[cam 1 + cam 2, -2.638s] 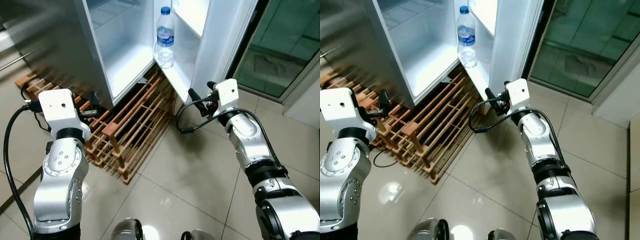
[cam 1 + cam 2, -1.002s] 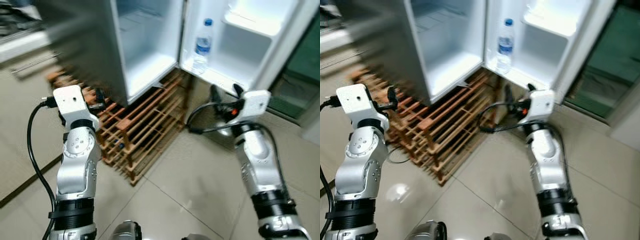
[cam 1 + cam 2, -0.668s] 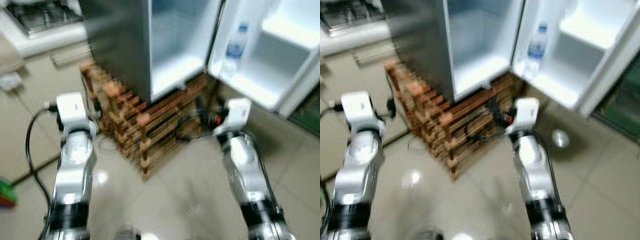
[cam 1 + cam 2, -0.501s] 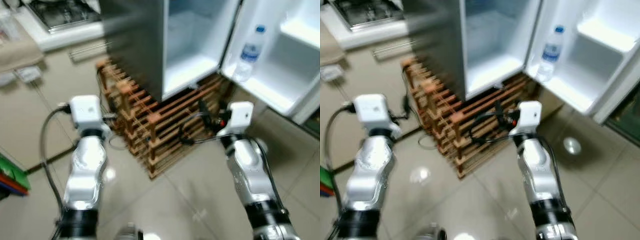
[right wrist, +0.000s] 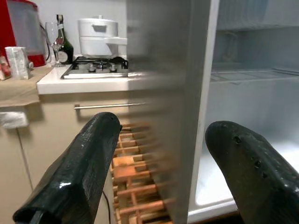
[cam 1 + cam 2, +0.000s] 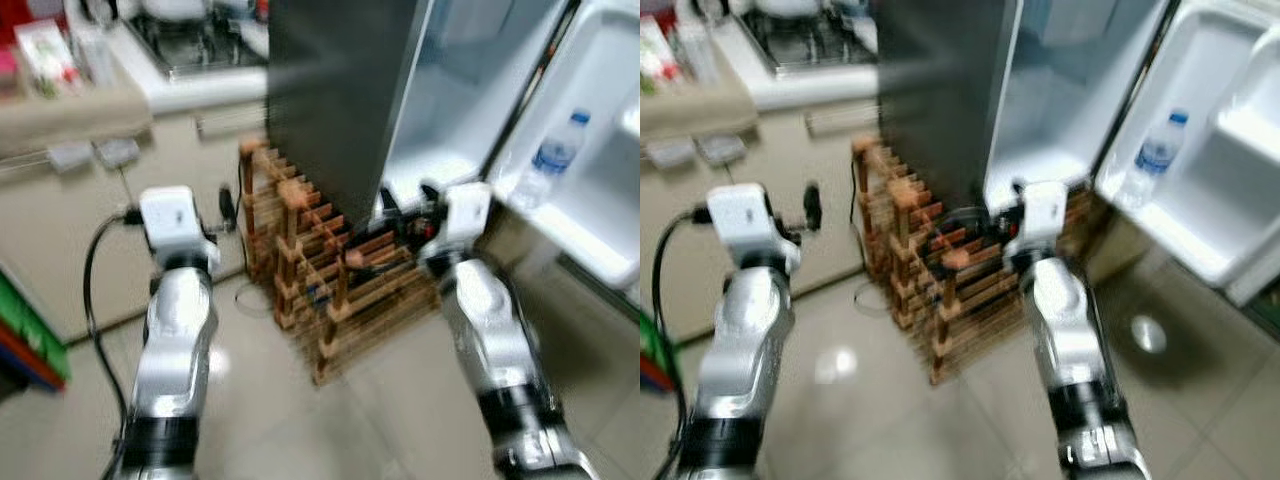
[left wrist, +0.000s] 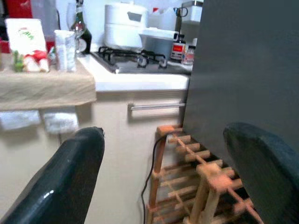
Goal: Restocking fridge
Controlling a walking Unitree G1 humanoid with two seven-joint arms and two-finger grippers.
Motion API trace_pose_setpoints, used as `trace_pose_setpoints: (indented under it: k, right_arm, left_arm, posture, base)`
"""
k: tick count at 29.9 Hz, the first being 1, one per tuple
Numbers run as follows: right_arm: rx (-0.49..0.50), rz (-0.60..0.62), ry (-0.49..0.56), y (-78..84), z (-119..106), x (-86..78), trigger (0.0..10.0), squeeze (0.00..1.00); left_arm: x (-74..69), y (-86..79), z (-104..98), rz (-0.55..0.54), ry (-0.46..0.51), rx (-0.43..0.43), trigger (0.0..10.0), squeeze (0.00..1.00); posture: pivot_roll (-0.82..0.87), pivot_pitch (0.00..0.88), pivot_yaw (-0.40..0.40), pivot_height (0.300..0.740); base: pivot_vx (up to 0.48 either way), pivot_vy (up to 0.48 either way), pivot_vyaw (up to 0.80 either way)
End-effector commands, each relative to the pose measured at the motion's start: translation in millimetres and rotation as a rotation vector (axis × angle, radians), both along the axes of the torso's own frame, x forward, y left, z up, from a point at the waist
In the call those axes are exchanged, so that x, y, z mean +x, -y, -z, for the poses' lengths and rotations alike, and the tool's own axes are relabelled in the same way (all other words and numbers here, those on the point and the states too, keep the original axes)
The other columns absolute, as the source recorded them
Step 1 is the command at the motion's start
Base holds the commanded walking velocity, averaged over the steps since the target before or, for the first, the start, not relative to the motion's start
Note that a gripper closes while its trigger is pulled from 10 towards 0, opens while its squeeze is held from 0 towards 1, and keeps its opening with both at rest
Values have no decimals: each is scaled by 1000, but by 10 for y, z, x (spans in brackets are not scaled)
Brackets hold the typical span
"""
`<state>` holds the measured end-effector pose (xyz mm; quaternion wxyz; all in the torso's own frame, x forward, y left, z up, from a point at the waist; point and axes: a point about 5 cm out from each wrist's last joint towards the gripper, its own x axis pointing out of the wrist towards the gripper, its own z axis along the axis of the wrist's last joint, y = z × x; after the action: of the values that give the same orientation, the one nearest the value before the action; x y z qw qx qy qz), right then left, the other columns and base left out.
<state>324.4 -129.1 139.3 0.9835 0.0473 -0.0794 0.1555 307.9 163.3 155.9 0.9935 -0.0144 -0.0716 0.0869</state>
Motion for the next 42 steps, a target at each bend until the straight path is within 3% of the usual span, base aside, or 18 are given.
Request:
trace_pose_setpoints:
  k: [1,15,18,22,26,27,30,37,42]
  right_arm:
    - [-14,5,-15,28,40,-28,10000,0]
    - [-26,-15,-25,-24,83,-63,10000,0]
    - [-23,-9,-30,-13,104,-73,10000,0]
    - [-5,23,-30,40,124,-131,10000,0]
    - [-2,50,-34,105,150,-177,10000,0]
    - [13,84,-46,189,186,-207,10000,0]
    - [36,116,-59,241,206,-200,10000,0]
    - [64,211,-47,289,134,-147,10000,0]
    - [28,206,13,258,50,-141,10000,0]
  left_arm:
    - [59,20,-57,-4,15,-15,10000,0]
    - [116,26,-23,-38,1,-53,10000,0]
    - [121,8,-1,-42,-22,-39,10000,0]
    - [38,-115,16,-30,-57,63,10000,0]
    - [-16,-143,-19,-21,-45,74,10000,0]
    - [-32,-70,-60,16,-25,97,10000,0]
    - [-13,18,-85,53,-13,114,10000,0]
    - [19,156,-221,145,40,126,10000,0]
    - [19,209,-303,210,102,101,10000,0]
  posture:
    - [-35,0,-62,740]
    - [-56,0,-38,740]
    - [-51,0,-34,740]
    - [-43,0,-27,740]
    - [-40,0,-26,740]
    - [-36,0,-20,740]
    - [-37,0,-20,740]
    - [-47,0,-13,740]
    - [-50,0,-11,740]
  base:
    - [461,0,587]
    - [430,0,592]
    - [0,0,592]
    - [0,0,594]
    - [0,0,589]
    - [0,0,587]
    - [0,0,587]
    - [0,0,336]
    - [480,0,0]
